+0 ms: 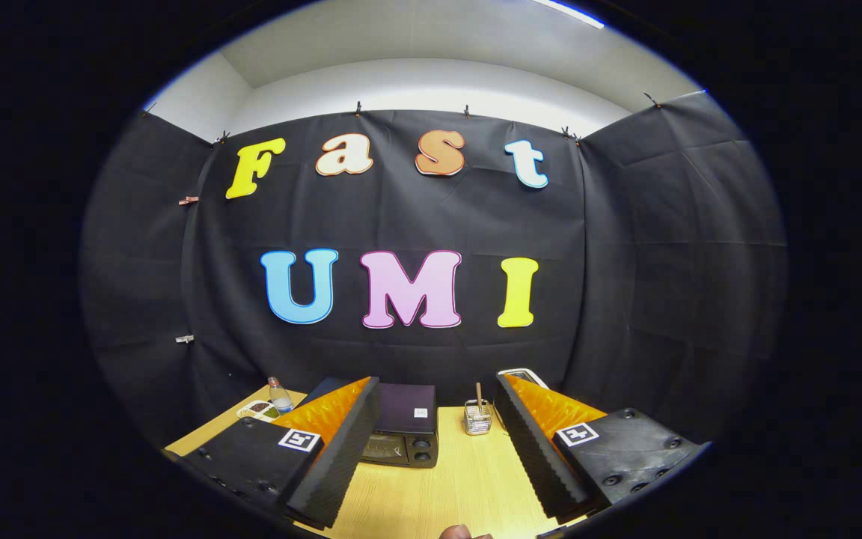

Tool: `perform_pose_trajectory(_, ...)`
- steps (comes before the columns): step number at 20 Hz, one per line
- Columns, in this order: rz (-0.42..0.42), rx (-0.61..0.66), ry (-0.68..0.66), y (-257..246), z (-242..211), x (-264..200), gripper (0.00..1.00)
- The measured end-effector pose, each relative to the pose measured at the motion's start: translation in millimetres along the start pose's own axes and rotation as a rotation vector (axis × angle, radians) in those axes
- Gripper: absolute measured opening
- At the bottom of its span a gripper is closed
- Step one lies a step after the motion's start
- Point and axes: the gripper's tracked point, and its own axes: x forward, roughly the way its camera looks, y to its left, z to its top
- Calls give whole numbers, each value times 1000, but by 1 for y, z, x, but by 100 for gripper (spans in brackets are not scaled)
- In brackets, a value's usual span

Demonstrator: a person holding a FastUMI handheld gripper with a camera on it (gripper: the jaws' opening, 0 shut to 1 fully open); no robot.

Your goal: Open the toaster oven, put the food inside, and close the toaster oven door.

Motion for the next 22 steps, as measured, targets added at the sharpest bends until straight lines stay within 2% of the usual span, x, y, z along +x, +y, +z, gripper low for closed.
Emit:
perform_pose_trajectory(12,-17,-24,-16,-2,5,11,98)
perform_pose_trajectory(22,-30,-48,-31,-6,13,3,98)
